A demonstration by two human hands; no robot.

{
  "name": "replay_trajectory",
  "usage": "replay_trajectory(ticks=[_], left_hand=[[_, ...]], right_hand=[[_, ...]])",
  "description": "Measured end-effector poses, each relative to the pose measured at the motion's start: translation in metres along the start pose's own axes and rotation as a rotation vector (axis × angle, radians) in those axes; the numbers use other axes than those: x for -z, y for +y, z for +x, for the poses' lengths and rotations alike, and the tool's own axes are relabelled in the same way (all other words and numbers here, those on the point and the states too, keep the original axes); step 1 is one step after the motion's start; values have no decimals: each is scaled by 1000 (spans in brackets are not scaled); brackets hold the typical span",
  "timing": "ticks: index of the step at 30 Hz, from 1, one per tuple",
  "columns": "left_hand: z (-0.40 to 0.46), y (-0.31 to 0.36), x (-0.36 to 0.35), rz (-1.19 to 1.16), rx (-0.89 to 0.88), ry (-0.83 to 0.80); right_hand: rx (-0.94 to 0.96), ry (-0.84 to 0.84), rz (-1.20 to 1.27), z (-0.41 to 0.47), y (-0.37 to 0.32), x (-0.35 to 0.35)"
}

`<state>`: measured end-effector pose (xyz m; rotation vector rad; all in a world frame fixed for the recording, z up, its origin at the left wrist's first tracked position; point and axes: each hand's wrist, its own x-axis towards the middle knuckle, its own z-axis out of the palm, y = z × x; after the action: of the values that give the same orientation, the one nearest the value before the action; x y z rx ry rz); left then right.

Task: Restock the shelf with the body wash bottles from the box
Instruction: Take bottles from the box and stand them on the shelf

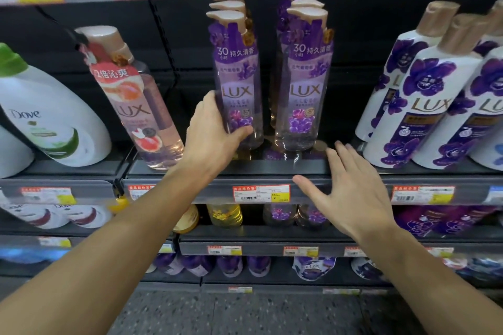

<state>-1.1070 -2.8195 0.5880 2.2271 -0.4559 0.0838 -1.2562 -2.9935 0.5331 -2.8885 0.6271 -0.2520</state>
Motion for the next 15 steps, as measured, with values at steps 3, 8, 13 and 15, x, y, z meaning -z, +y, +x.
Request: replay_trajectory(ticks=[3, 8, 13, 15], left_hand=[[-19, 4, -1, 28, -61, 42], [-105, 16, -9, 42, -219, -3], [-168, 28, -23, 112, -309, -211], [-187, 51, -35, 64, -340, -316]], right_hand=[[13, -33, -3, 3, 2, 2], [35, 8, 89, -27, 2, 15], [-23, -117, 213, -102, 22, 51], [-83, -132, 221, -133, 47, 71]])
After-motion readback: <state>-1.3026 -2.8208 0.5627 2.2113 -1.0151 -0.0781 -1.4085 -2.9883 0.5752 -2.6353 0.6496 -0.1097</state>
